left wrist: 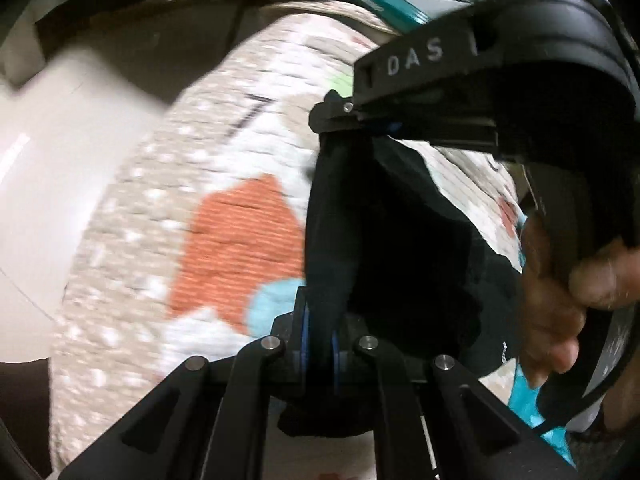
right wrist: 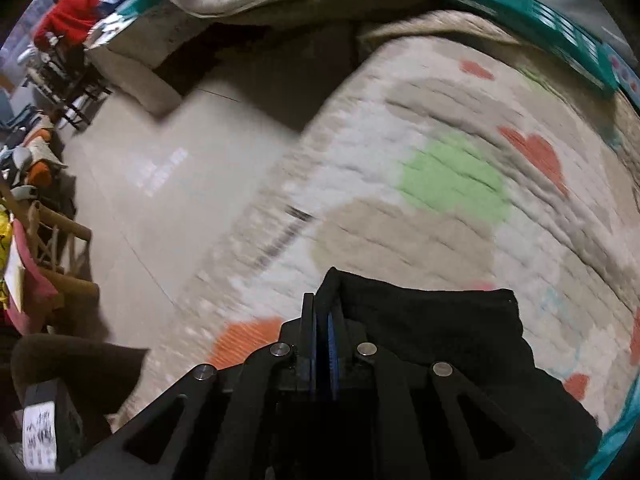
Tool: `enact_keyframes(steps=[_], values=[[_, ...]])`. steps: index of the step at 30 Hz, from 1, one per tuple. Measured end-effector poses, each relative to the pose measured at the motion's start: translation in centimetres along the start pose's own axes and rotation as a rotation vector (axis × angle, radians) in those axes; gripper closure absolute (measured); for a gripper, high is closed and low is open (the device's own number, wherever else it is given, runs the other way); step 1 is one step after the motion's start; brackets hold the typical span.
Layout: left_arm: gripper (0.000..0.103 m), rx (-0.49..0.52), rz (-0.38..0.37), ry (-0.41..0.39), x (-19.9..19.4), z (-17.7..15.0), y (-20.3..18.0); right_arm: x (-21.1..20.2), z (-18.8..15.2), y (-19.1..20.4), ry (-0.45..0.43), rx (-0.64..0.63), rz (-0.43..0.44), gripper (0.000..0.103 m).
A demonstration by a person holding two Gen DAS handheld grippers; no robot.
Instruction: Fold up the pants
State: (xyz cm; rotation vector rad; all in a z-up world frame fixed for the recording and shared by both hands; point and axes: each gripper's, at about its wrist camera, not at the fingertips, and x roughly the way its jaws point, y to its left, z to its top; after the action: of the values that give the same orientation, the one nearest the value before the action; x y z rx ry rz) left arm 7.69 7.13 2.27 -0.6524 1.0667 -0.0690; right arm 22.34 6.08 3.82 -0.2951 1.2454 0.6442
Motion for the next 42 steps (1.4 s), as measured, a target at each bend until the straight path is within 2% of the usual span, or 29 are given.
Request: enact_keyframes(steps=[3, 5, 6, 7, 9, 13, 15, 18, 21, 23, 24, 25, 29, 33, 35, 37, 38, 39, 41, 42], values=[[0.091, -0.042, -0.051, -0.001, -0.5, 0.0, 1.1, 0.6, 0.3, 1.2, -0.008, 0.009, 0.019, 0.087], [0.089, -0.05, -0.049, -0.032, -1.4, 0.0, 1.6, -1.3, 0.0, -0.1, -0.073, 0.033, 0.055, 0.072], [0.086, -0.053, -0.052, -0.047, -1.8, 0.1, 1.7, -2.2, -0.4, -0.9, -0.098, 0.054, 0.058, 0.059], [0.081, -0.059, -0.052, -0.067, -2.3, 0.2, 2.0, -4.2, -1.5, -2.8, -0.15, 0.108, 0.046, 0.053], [0.073, -0.07, -0.045, -0.102, -3.2, 0.2, 2.8, -6.8, -3.3, -5.2, -0.211, 0.179, 0.037, 0.053], [0.071, -0.071, -0.007, -0.143, -3.8, 0.2, 3.3, -11.0, -11.0, -9.9, -0.283, 0.275, -0.061, 0.053], [0.071, -0.055, 0.034, -0.162, -3.4, 0.3, 3.8, -11.1, -14.2, -10.5, -0.285, 0.319, -0.031, 0.053], [0.071, -0.02, 0.078, -0.188, -4.9, -0.6, 4.0, -10.0, -17.1, -10.0, -0.305, 0.35, 0.019, 0.053], [0.069, 0.035, 0.12, -0.225, -5.6, -1.3, 3.3, -8.4, -18.1, -9.1, -0.311, 0.374, 0.068, 0.053], [0.068, 0.066, 0.132, -0.242, -5.7, -1.7, 2.6, -7.0, -18.0, -8.5, -0.301, 0.368, 0.051, 0.054], [0.068, 0.077, 0.13, -0.243, -5.8, -1.9, 2.5, -6.4, -17.9, -8.1, -0.299, 0.37, 0.021, 0.067], [0.067, 0.084, 0.125, -0.24, -5.8, -2.0, 2.3, -5.7, -17.9, -8.2, -0.296, 0.393, 0.029, 0.088], [0.067, 0.098, 0.106, -0.228, -5.5, -2.2, 2.1, -5.4, -19.0, -9.3, -0.301, 0.489, 0.103, 0.093], [0.066, 0.081, 0.08, -0.203, -5.0, -2.1, 2.3, -7.0, -22.2, -10.4, -0.293, 0.561, 0.052, 0.092], [0.066, 0.075, 0.076, -0.198, -4.7, -2.0, 2.3, -7.5, -23.8, -11.0, -0.278, 0.606, -0.004, 0.09], [0.066, 0.083, 0.075, -0.199, -4.6, -2.0, 2.1, -8.4, -24.6, -11.8, -0.307, 0.648, -0.088, 0.09], [0.066, 0.087, 0.074, -0.199, -4.6, -2.0, 2.1, -8.7, -24.7, -12.1, -0.319, 0.658, -0.1, 0.09], [0.066, 0.092, 0.073, -0.2, -4.6, -2.0, 2.0, -9.0, -24.6, -12.4, -0.339, 0.679, -0.091, 0.088], [0.065, 0.099, 0.068, -0.201, -4.6, -2.0, 1.8, -9.4, -24.2, -12.5, -0.376, 0.698, -0.054, 0.066], [0.065, 0.1, 0.062, -0.2, -4.5, -2.0, 1.8, -9.5, -24.0, -12.4, -0.396, 0.696, -0.039, 0.042]])
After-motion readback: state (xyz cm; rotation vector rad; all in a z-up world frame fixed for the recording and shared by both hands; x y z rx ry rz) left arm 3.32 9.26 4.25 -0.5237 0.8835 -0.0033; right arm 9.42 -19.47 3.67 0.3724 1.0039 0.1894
